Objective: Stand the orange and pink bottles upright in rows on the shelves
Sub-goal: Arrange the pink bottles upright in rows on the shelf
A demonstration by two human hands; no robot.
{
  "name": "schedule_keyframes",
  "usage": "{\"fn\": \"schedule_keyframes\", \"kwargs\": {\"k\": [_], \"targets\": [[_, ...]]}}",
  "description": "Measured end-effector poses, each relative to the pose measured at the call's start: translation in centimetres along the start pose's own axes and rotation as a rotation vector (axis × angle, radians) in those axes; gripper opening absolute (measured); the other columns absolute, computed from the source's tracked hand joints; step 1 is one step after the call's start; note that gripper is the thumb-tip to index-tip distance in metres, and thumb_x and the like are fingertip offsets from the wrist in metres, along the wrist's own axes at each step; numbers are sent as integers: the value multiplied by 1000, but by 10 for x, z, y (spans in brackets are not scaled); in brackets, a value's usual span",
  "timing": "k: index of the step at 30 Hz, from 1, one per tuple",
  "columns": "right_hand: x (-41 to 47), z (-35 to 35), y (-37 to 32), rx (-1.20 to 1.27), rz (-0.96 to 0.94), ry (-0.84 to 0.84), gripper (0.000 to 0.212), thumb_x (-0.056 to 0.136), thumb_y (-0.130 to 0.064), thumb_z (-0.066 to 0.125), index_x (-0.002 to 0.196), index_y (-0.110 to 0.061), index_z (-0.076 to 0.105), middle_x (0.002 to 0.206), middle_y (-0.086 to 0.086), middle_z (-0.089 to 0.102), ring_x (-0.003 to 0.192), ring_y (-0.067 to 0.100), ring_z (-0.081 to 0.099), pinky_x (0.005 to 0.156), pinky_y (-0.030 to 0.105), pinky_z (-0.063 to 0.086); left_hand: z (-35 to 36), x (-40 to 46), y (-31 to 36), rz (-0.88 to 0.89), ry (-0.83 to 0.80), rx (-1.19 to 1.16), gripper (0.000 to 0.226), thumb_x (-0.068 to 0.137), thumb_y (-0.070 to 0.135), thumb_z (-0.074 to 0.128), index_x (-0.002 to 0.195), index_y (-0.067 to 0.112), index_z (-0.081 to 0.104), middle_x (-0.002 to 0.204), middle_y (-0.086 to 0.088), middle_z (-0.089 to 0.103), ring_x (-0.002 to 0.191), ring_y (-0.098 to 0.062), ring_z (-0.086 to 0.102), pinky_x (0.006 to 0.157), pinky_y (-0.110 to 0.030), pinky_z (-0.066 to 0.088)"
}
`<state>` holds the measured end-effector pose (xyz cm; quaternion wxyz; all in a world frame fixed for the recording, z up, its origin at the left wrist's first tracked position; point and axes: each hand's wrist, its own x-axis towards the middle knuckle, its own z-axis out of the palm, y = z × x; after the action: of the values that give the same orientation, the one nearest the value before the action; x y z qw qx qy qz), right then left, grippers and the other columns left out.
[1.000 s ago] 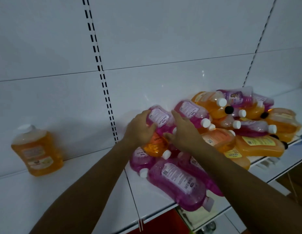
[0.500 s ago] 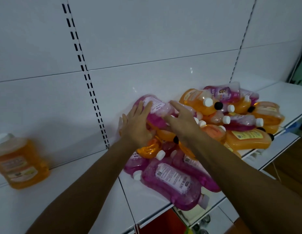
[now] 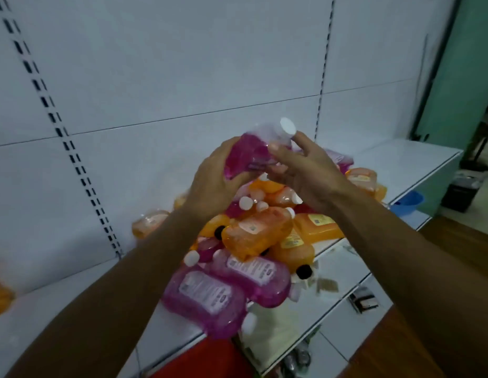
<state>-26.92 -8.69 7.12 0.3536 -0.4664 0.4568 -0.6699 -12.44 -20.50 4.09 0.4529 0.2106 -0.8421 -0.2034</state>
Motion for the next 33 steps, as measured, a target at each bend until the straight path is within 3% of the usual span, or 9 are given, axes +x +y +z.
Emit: {"fn": "schedule_keyframes", "kwargs": {"k": [3, 7, 12, 18, 23, 28, 33], "targets": [[-9, -63, -12, -268, -120, 118, 77, 70, -36, 84, 138, -31, 47, 110, 3, 69, 100, 19, 68, 83, 40, 58, 52, 17, 45, -87, -82, -118, 56, 87, 34, 69, 136, 26, 43, 122, 11, 62, 105, 1, 61, 90, -20, 51], [-22, -154, -22, -588, -237, 271, 67, 81, -38, 75, 140, -30, 44, 116, -7, 64, 98, 9, 63, 88, 38, 55, 139, 38, 86, -133, -172, -240, 44, 86, 43, 68, 123, 27, 50, 112, 10, 66, 102, -3, 64, 93, -36, 53], [-20, -258, -21, -572, -210, 378, 71, 80, -34, 77, 142, -27, 42, 123, -2, 61, 103, 11, 63, 90, 40, 55, 243, 65, 126, -182, -274, -363, 45, 90, 37, 66, 130, 21, 51, 115, 5, 67, 101, -7, 66, 90, -38, 56], [7, -365, -6, -604, -189, 509, 71, 83, -29, 75, 145, -29, 39, 128, -1, 59, 105, 14, 63, 92, 42, 54, 361, 111, 132, -182, -408, -388, 73, 73, 23, 83, 133, 24, 42, 117, 6, 63, 102, -9, 64, 92, -36, 55], [54, -453, 9, -668, -158, 571, 69, 86, -22, 72, 146, -27, 38, 136, -1, 54, 109, 14, 60, 95, 38, 53, 474, 168, 117, -203, -432, -439, 69, 78, 31, 79, 136, 25, 41, 124, 3, 61, 107, -15, 62, 96, -40, 53], [118, -545, 14, -795, -82, 597, 69, 87, -25, 71, 146, -29, 37, 138, 0, 52, 110, 15, 58, 94, 37, 53, 578, 244, 98, -229, -500, -534, 76, 71, 42, 80, 135, 29, 42, 122, 2, 63, 109, -20, 64, 95, -48, 53], [171, -625, 24, -812, -30, 630, 68, 87, -22, 70, 147, -27, 36, 133, -2, 52, 101, 8, 56, 83, 21, 52, 659, 304, 82, -200, -587, -559, 70, 77, 35, 79, 136, 27, 41, 122, 1, 63, 108, -21, 64, 96, -46, 53]]}}
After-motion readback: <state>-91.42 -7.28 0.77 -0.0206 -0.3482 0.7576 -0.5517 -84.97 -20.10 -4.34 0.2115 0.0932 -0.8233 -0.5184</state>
